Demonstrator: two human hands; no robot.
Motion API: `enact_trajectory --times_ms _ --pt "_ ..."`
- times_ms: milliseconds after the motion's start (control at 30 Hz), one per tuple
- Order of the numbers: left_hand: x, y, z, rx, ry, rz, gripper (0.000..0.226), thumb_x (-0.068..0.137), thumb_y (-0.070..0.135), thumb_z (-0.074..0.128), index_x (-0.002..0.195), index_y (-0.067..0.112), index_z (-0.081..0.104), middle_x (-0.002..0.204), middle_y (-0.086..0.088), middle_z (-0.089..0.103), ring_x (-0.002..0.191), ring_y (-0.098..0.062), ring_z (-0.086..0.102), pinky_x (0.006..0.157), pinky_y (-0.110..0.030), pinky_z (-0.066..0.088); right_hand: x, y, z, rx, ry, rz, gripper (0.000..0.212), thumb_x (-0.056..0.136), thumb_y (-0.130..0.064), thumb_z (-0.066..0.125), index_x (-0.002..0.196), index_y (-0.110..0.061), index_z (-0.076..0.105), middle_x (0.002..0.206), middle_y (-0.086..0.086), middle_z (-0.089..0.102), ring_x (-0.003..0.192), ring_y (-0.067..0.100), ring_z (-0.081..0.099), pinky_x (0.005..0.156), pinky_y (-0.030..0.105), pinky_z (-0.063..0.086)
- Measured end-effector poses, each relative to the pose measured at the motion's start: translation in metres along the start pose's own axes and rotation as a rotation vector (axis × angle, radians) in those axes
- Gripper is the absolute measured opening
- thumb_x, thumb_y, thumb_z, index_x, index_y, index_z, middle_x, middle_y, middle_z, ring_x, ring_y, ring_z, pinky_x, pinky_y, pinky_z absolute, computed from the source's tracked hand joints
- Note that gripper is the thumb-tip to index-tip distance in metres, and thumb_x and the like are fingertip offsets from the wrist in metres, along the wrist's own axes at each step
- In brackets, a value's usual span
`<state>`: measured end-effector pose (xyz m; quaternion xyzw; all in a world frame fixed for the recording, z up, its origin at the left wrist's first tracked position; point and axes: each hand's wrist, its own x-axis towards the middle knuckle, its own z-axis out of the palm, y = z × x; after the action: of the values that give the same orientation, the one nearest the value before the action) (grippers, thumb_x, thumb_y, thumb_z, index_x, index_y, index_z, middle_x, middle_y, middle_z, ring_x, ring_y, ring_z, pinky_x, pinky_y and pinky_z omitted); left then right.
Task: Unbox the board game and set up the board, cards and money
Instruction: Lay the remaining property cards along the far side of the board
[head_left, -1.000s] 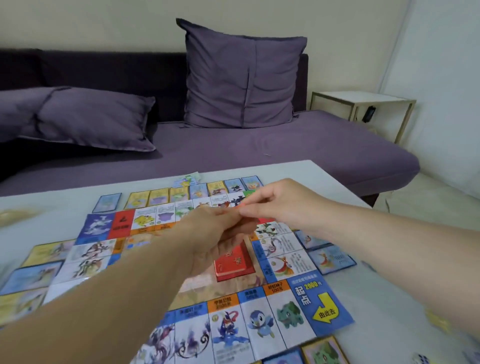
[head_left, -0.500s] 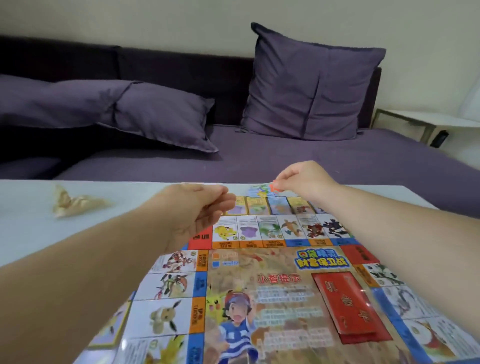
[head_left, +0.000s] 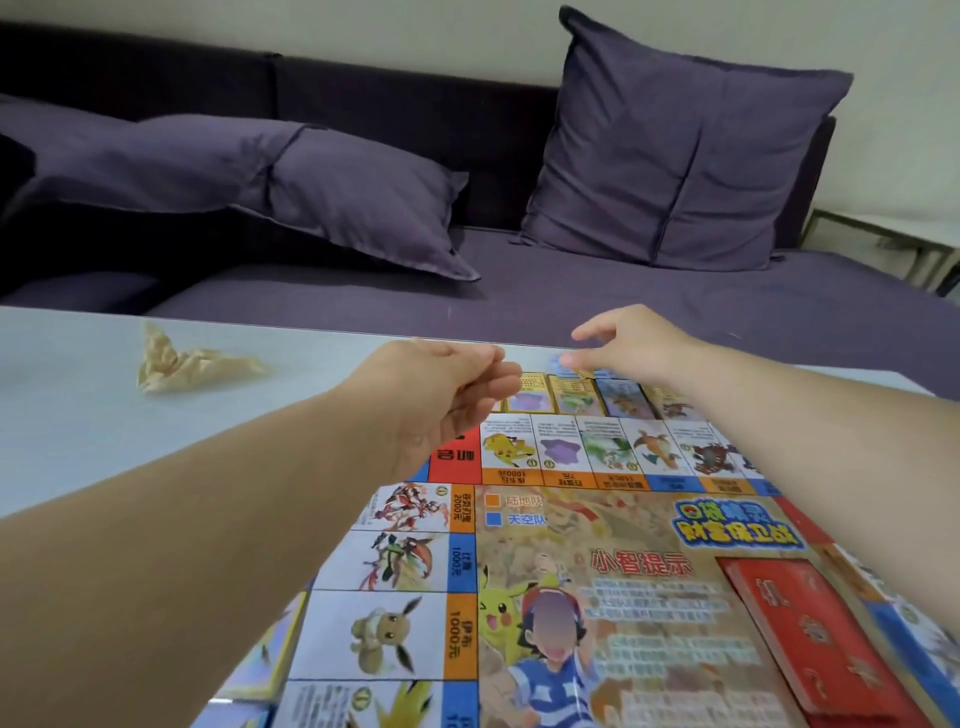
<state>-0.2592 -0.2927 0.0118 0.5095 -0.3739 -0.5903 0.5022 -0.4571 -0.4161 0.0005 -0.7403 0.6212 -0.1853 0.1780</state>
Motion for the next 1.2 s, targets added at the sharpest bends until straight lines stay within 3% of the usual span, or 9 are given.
enact_trajectory --times_ms 100,267,967,1200 --pt "0.001 0.001 -0.002 -0.001 0.014 -0.002 0.016 0.095 0.014 0.052 0.1 0.005 0.064 0.081 -0.005 0.074 0.062 -0.005 0.068 0.046 -0.014 0.05 0.002 -0.004 -0.003 -0.047 -0.086 -0.015 0.061 0.074 -0.041 0.077 0.129 -0.022 0.058 0.138 -0.002 0.051 0.127 0.017 0.047 0.1 0.029 0.033" --pt "0.001 0.001 -0.005 0.012 0.031 -0.007 0.016 0.095 0.016 0.053 0.099 0.006 0.064 0.083 -0.005 0.075 0.065 -0.007 0.069 0.047 -0.014 0.051 0.006 -0.005 -0.004 -0.091 -0.134 0.015 0.057 0.077 -0.035 0.076 0.129 -0.02 0.058 0.136 -0.001 0.054 0.125 0.019 0.049 0.099 0.03 0.034" --pt "0.006 0.003 -0.001 0.032 0.027 0.001 0.015 0.095 0.016 0.051 0.095 0.008 0.064 0.078 -0.003 0.074 0.062 -0.006 0.068 0.047 -0.013 0.05 0.015 0.006 0.005 -0.054 -0.021 -0.014 0.025 0.085 -0.029 0.07 0.108 -0.02 0.071 0.113 -0.002 0.067 0.102 0.014 0.057 0.085 0.027 0.04" --pt "0.008 0.002 -0.001 0.014 0.024 0.0 0.015 0.095 0.016 0.052 0.096 0.007 0.064 0.076 -0.003 0.074 0.06 -0.006 0.068 0.047 -0.013 0.051 0.012 0.01 0.007 -0.079 0.064 -0.044 0.02 0.085 -0.036 0.069 0.102 -0.027 0.071 0.116 -0.007 0.065 0.112 0.018 0.055 0.101 0.045 0.041"
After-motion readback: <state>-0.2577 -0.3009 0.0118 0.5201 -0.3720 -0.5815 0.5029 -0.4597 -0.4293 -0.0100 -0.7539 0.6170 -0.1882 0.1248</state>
